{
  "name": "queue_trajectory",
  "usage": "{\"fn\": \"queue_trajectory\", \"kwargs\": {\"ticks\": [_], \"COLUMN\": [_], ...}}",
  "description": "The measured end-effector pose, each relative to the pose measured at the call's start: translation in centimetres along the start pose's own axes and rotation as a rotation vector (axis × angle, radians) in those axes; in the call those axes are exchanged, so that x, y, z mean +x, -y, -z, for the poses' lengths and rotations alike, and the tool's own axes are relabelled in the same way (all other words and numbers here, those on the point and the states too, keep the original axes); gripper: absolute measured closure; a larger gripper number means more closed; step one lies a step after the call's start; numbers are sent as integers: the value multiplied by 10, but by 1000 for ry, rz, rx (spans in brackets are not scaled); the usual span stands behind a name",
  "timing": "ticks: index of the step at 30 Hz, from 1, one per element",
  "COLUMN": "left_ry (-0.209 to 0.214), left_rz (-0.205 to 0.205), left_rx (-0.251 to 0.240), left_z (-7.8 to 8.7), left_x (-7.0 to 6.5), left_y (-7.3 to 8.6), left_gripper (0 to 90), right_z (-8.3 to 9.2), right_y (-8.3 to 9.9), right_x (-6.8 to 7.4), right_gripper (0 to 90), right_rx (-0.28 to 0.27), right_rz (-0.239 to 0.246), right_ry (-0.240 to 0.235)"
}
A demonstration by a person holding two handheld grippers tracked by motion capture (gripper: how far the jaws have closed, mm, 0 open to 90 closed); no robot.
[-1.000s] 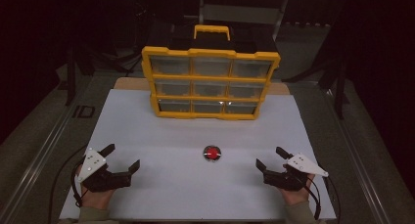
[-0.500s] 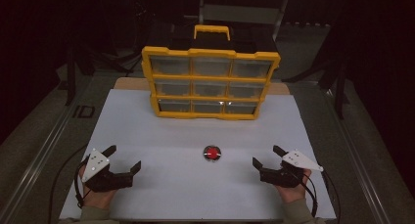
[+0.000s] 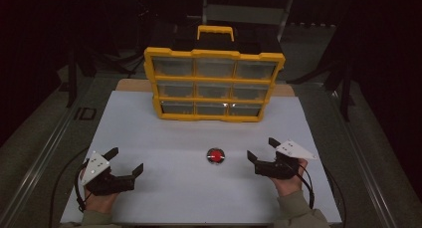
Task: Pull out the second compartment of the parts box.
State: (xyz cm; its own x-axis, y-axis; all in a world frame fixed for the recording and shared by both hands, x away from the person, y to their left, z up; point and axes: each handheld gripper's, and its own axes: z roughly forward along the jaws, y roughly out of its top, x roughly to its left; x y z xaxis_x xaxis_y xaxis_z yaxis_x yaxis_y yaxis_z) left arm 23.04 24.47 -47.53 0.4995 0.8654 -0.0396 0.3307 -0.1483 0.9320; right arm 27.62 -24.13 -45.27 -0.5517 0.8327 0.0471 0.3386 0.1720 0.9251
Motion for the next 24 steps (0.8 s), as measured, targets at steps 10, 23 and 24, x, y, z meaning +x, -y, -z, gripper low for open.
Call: {"fn": "queue_trajectory", "kwargs": {"ticks": [10,23,24], "left_ry": [-9,-18,-18], "left_rz": [8,6,3], "left_rx": [0,-3,-3], "left_z": [-1,-1,-1], "left_x": [0,0,0], "left_y": [1,1,1], "left_gripper": [0,0,0], "right_z": [-16,-37,-39], "right_y": [-36,-68,-69], "right_x": [9,16,15], "right_gripper": [89,88,88], "right_rx": [-30,-55,-54], "right_rz": [60,80,77], "right_ry": [-20,-58,-66]}}
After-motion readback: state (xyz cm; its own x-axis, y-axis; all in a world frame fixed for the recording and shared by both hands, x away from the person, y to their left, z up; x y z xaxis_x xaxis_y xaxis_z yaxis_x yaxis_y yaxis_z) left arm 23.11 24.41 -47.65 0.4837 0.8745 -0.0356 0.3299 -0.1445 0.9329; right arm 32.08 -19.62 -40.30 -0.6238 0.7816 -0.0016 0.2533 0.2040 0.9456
